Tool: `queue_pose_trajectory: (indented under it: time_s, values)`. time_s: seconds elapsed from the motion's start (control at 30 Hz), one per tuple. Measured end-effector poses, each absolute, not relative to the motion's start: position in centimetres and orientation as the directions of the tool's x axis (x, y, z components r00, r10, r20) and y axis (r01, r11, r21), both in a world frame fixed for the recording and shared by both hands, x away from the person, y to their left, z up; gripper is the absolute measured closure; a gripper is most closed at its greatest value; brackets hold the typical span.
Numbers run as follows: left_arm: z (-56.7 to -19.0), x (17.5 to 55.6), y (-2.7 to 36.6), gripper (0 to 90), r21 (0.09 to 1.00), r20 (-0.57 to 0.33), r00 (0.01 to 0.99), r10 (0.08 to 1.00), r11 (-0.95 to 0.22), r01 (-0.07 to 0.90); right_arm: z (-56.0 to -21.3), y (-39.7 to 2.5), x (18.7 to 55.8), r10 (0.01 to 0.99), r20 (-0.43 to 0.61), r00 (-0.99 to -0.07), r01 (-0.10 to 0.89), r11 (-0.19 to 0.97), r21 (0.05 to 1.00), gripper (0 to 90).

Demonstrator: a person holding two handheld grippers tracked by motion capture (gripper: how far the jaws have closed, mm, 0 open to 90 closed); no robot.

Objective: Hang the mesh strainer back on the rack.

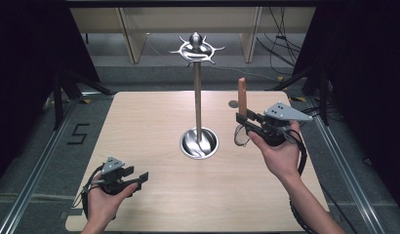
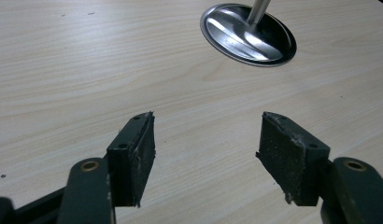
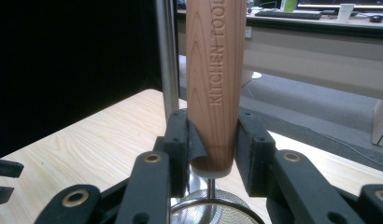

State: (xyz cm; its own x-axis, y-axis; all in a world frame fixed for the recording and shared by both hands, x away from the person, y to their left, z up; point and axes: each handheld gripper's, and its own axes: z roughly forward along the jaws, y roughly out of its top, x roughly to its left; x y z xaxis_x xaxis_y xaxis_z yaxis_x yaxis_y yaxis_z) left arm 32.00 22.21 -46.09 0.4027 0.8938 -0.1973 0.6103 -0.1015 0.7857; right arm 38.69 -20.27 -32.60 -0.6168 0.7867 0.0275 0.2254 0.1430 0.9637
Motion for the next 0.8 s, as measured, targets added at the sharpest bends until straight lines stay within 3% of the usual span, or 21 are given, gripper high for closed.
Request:
queue_pose_trajectory:
  time_s: [0.8]
  values:
    - [-45.9,32.0,22.6,35.1,0.801,-0.204,0.399,0.894,-0.082,0.593,-32.0,-18.9,39.4,0.782,0.027,-0.623,0.214,0.137,0.967,69.2]
